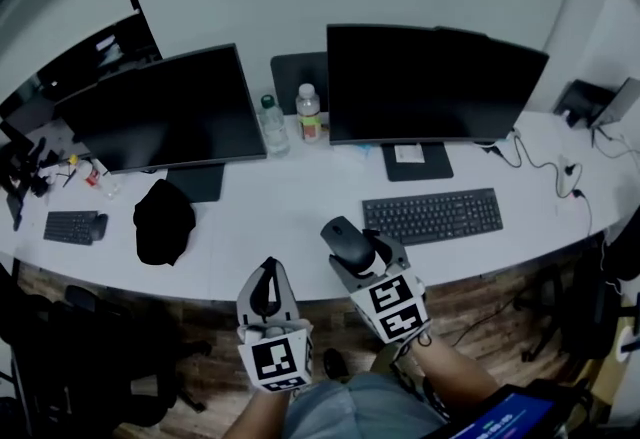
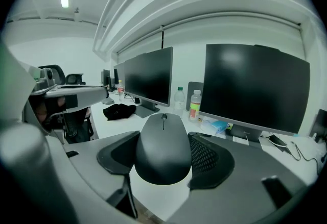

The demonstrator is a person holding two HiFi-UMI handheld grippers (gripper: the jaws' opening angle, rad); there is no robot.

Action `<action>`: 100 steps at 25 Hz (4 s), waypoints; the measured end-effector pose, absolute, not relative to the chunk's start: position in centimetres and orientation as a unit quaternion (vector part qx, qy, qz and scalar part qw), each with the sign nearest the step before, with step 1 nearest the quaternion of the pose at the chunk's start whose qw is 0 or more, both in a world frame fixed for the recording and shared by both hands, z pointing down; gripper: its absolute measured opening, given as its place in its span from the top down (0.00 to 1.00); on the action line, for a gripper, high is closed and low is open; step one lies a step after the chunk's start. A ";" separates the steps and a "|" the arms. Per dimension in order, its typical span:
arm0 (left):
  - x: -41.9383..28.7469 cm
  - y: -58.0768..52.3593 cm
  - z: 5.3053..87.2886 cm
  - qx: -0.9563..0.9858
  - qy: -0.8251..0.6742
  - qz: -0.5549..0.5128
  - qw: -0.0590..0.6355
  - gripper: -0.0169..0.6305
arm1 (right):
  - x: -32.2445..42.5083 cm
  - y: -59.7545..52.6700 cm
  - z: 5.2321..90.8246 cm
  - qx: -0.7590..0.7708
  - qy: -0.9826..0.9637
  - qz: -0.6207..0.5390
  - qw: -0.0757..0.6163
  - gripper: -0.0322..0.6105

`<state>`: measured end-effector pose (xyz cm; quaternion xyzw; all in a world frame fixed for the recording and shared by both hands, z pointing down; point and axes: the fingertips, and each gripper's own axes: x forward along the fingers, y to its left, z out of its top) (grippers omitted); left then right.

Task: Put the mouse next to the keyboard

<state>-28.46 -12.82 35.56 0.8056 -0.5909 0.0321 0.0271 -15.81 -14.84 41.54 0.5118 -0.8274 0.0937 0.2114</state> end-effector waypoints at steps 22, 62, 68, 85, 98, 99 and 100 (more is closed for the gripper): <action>-7.8 -14.8 34.9 0.847 -0.530 0.042 0.011 0.97 | 6.1 -13.4 40.8 0.589 -0.777 0.119 0.188 0.48; 19.2 -18.3 39.7 0.920 -0.383 0.082 0.026 0.97 | 36.2 -10.8 46.4 0.723 -0.633 0.197 0.197 0.48; 20.7 -18.8 40.4 0.919 -0.382 0.092 0.029 0.97 | 37.8 -11.5 47.6 0.719 -0.633 0.206 0.199 0.48; 22.2 -21.0 43.3 0.912 -0.386 0.134 0.044 0.97 | 40.0 -14.2 53.5 0.697 -0.636 0.252 0.216 0.48; 21.3 -22.4 46.4 0.899 -0.400 0.168 0.064 0.97 | 40.6 -14.9 57.9 0.686 -0.630 0.283 0.229 0.48; 21.3 -22.5 46.5 0.899 -0.400 0.169 0.063 0.97 | 40.6 -15.0 58.1 0.685 -0.630 0.284 0.229 0.48; 21.3 -22.6 46.6 0.898 -0.400 0.170 0.063 0.97 | 40.6 -15.1 58.3 0.685 -0.630 0.285 0.230 0.48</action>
